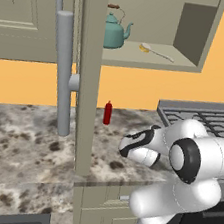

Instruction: Pick the sponge and dish brush from the cabinet and place them on the counter.

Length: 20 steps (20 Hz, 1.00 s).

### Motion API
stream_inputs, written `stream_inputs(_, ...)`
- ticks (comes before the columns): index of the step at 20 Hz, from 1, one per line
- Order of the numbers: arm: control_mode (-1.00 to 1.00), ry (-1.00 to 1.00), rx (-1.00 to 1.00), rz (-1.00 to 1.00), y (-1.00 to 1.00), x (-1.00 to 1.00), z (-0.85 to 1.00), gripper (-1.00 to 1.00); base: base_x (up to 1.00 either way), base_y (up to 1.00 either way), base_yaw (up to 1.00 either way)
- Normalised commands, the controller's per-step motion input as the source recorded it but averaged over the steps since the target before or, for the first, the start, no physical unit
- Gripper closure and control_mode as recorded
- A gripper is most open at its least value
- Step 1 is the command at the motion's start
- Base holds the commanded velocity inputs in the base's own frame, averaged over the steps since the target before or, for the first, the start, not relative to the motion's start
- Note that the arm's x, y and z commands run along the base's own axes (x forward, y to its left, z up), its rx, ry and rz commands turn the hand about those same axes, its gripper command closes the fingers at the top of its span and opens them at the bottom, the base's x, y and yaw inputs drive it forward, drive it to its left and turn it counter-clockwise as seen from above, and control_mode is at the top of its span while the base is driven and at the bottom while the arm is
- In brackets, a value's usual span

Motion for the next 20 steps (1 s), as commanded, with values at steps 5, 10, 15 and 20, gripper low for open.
stream_inputs(5,-1.00,0.00,0.00,0.00,0.00,0.00,-0.25,1.00,0.00,0.00,0.00)
stream_inputs(10,-1.00,0.00,0.00,0.00,0.00,0.00,-0.29,-1.00,0.00,0.00,0.00)
stream_inputs(15,-1.00,0.00,0.00,0.00,0.00,0.00,-0.17,-1.00,0.00,0.00,0.00)
stream_inputs(20,-1.00,-0.05,0.00,0.00,0.00,-0.06,0.03,-1.00,0.00,0.00,0.00)
